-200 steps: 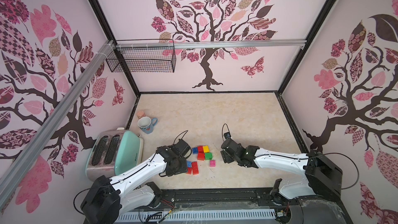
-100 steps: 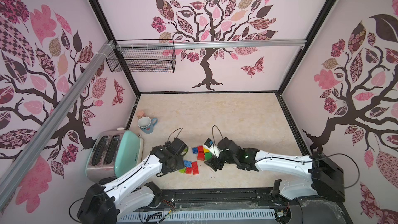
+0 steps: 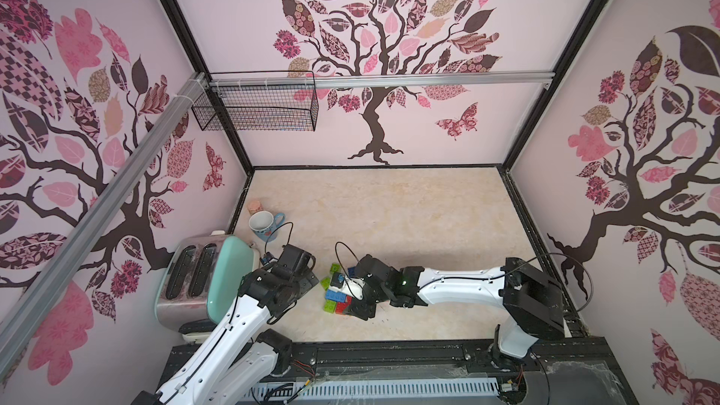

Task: Assemble the number 4 with lego
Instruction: Pick up the lego brick from the center of the board.

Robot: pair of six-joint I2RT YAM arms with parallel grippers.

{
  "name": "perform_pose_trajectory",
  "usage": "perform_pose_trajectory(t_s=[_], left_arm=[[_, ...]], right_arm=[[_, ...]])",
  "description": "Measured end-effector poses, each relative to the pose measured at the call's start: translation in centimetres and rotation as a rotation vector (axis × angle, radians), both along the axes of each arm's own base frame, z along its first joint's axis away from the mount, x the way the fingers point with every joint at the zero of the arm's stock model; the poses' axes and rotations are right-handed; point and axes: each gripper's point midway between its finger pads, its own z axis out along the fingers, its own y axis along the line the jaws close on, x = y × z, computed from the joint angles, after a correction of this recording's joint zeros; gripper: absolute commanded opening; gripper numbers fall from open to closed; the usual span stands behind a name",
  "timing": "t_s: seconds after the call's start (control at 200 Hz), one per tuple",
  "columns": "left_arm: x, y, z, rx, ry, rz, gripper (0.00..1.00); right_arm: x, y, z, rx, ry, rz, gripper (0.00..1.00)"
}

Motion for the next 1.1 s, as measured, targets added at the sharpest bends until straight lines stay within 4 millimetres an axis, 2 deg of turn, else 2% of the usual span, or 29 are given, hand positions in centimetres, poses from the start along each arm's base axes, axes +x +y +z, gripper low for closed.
perform_pose_trajectory(t_s=[0.255, 0.57, 0.71, 0.855, 0.935, 1.005, 1.101], left_arm=[[1.1, 1.8, 0.3, 0.005, -0.002, 0.080, 0.98], [1.4, 2.1, 1.7, -0.042, -0.092, 0.080, 0.98], [1.2, 2.1, 1.3, -0.043, -0.084, 0.075, 0.98], [1.1, 1.9, 0.6, -0.040, -0.049, 0.064, 0.98], [1.1, 1.8, 0.3, -0.037, -0.033, 0.056, 0.98], [1.1, 1.8, 0.2, -0.034, -0.023, 0.052, 0.98], [1.1, 1.8, 0.0, -0.031, -0.015, 0.049, 0.98]], right_arm=[[0.0, 0.4, -2.5, -0.063, -0.002, 0.006, 0.64], [0.2, 1.9, -3.6, -0.093, -0.016, 0.048, 0.61], [1.6, 1.3, -4.8, -0.142, -0.080, 0.001, 0.59], [4.0, 1.1, -4.6, -0.145, -0.198, -0.079, 0.56], [4.5, 1.0, -4.5, -0.144, -0.228, -0.087, 0.56], [4.2, 1.0, -4.5, -0.137, -0.221, -0.049, 0.56], [2.6, 0.8, -5.0, -0.128, -0.173, 0.040, 0.55]])
